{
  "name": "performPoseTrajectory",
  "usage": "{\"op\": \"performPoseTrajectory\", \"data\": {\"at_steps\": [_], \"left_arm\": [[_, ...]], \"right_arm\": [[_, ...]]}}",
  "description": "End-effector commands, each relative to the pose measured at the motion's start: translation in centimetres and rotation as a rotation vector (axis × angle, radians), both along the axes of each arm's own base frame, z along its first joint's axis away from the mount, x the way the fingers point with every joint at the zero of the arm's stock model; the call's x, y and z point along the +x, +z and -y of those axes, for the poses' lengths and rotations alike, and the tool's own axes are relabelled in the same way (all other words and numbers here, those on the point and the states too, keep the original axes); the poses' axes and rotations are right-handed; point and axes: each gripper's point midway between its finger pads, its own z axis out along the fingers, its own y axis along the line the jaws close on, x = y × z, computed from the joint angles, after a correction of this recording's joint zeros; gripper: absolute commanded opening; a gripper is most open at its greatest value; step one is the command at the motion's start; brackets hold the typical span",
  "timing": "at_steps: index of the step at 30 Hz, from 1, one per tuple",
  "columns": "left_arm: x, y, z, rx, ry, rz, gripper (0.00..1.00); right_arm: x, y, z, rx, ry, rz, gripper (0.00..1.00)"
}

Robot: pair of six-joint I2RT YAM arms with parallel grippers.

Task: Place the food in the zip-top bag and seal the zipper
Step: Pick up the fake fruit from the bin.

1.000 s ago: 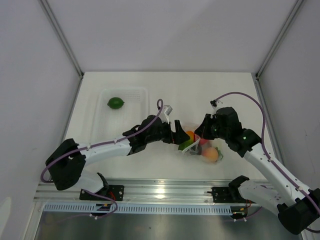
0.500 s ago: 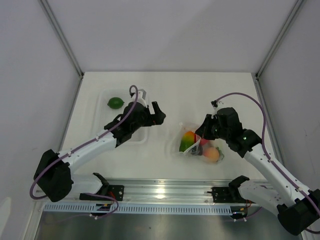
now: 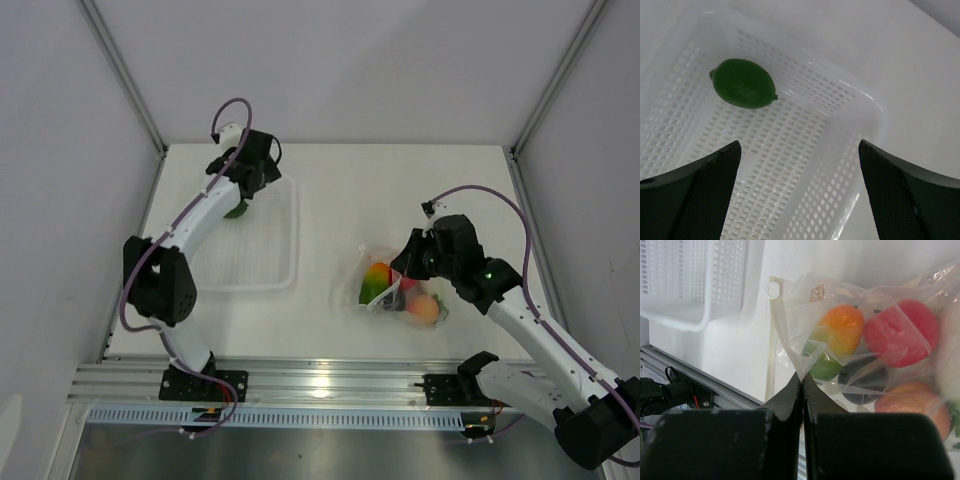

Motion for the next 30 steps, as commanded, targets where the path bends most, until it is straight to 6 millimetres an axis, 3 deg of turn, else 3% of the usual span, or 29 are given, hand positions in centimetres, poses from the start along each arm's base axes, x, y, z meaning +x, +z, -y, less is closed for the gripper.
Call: {"op": "performPoseTrajectory", "data": {"at_steps": [1, 10, 23, 30], "left_arm": [[-0.3, -2.7, -4.4, 0.077, 0.167, -0.182, 1.00], [2.0, -8.0, -7.9, -0.006, 0.248, -0.316, 0.99], [4.5, -10.4, -7.4, -0.128, 0.277, -0.311, 1.00], [4.3, -11.4, -8.3, -0.189, 0.355, -0.329, 0.99]], "right_arm": [[0.7, 0.8, -0.3, 0.010, 0.009, 0.038, 0.00], [0.9, 0.1, 0.0, -0.010, 0.009, 0.029, 0.00], [1.2, -1.0, -0.1, -0.020, 0.020, 0.005, 0.00], [1.2, -1.3, 0.0, -0.022, 0.018, 0.002, 0.00]]}}
